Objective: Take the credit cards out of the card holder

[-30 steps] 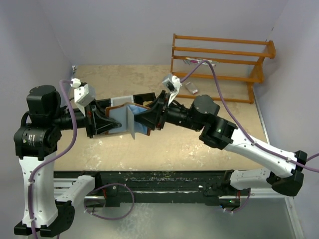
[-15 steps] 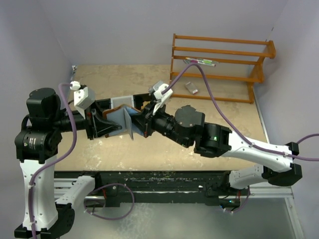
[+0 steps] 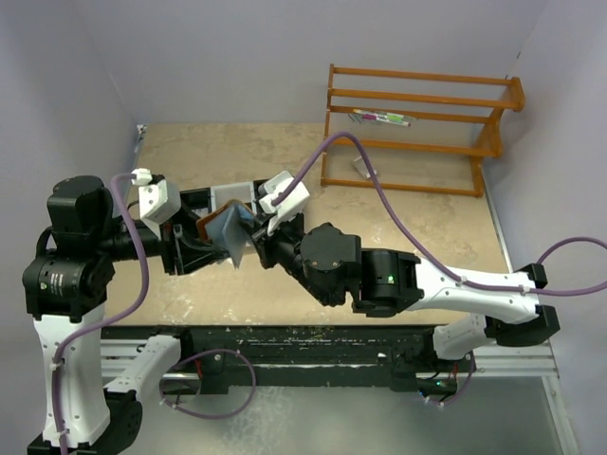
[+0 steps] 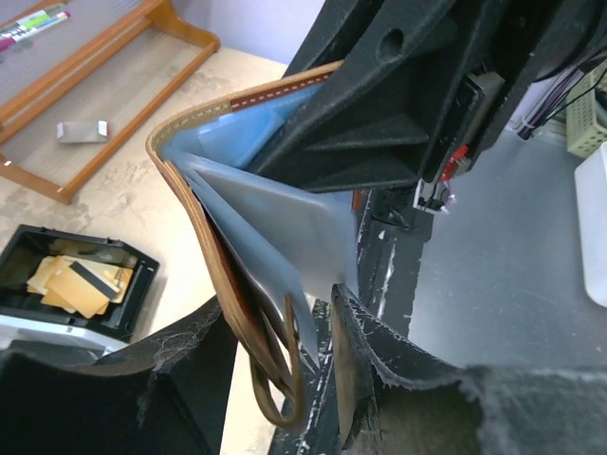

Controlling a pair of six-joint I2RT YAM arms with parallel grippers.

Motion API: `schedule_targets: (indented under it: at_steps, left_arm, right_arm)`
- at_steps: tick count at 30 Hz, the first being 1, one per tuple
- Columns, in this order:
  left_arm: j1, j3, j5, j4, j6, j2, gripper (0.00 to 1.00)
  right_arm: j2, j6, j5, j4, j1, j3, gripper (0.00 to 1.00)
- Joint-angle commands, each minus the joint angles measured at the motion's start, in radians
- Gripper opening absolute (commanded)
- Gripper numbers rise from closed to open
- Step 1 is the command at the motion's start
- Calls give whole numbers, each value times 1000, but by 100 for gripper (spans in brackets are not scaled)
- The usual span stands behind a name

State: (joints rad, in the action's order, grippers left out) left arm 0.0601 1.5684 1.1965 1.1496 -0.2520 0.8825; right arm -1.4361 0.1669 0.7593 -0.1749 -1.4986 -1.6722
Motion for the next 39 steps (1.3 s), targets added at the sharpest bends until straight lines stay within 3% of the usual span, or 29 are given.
schedule_targets:
  at_steps: [1, 11, 22, 33, 39]
  left_arm:
    - [3, 40, -20, 24, -83, -17, 46]
    - [3, 29, 6, 15, -84, -19, 45]
    - [3, 103, -20, 161, -273, 17, 36]
    - [3, 104, 3, 143, -250, 6, 28]
    - [3, 129, 16, 222, -310, 20, 26]
  right_arm:
    - [57, -91, 87, 110, -1, 26, 0]
    - [77, -83, 65, 112, -3, 40, 0]
    - [186, -67, -147, 190, 0, 156, 0]
    - [204, -37, -232, 210, -2, 183, 0]
    - [204, -47, -244, 216, 4, 198, 0]
